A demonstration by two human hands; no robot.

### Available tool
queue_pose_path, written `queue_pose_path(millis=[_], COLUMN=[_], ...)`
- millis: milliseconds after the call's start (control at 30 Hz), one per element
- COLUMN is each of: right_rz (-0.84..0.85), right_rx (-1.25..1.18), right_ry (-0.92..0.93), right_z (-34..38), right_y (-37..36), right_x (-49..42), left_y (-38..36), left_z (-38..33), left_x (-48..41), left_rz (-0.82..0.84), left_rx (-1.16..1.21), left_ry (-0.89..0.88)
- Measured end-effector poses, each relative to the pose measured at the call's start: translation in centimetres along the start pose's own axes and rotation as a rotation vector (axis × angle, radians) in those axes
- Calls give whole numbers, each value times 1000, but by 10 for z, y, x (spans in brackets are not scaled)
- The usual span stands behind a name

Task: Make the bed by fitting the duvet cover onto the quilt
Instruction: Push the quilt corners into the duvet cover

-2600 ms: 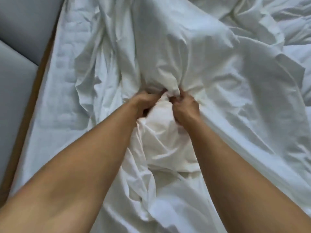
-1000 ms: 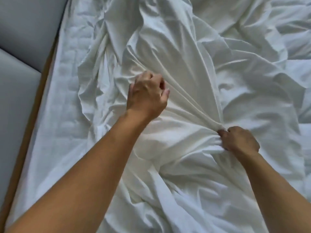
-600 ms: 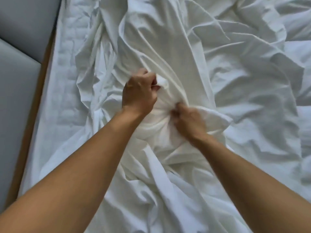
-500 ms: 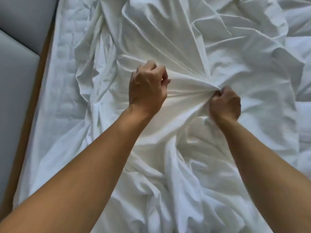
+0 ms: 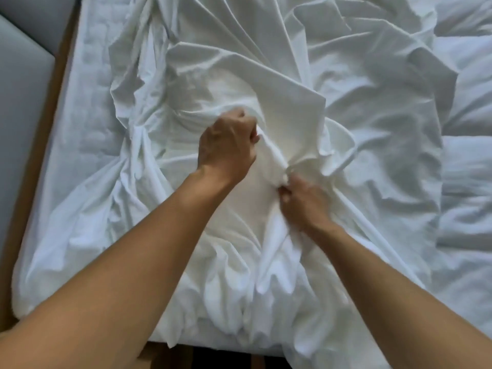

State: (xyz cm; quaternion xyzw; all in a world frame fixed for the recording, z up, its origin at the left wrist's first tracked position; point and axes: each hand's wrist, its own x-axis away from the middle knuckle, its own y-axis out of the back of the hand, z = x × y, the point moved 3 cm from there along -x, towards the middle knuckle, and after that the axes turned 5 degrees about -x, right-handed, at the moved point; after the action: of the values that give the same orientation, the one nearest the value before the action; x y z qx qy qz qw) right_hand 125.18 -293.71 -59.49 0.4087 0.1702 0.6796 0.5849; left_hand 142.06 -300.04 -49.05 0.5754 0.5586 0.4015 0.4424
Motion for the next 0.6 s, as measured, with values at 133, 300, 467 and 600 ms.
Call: queue_pose_path(millis=[133, 300, 467, 600], right_rz=[-384, 37, -33, -341], right_rx=[40, -63, 225, 280], right_ry=[-265, -313, -116, -89], right_z=[-77, -84, -70, -112], right_y=[93, 76, 61, 66], right_x=[-2, 33, 138, 230], left_y=[-11, -80, -91, -82], left_z=[-36, -57, -66, -81], left_x=[21, 99, 135, 142], left_rz=[-36, 742, 612, 409], left_rx=[93, -48, -145, 31], left_ry=[-36, -28, -105, -29])
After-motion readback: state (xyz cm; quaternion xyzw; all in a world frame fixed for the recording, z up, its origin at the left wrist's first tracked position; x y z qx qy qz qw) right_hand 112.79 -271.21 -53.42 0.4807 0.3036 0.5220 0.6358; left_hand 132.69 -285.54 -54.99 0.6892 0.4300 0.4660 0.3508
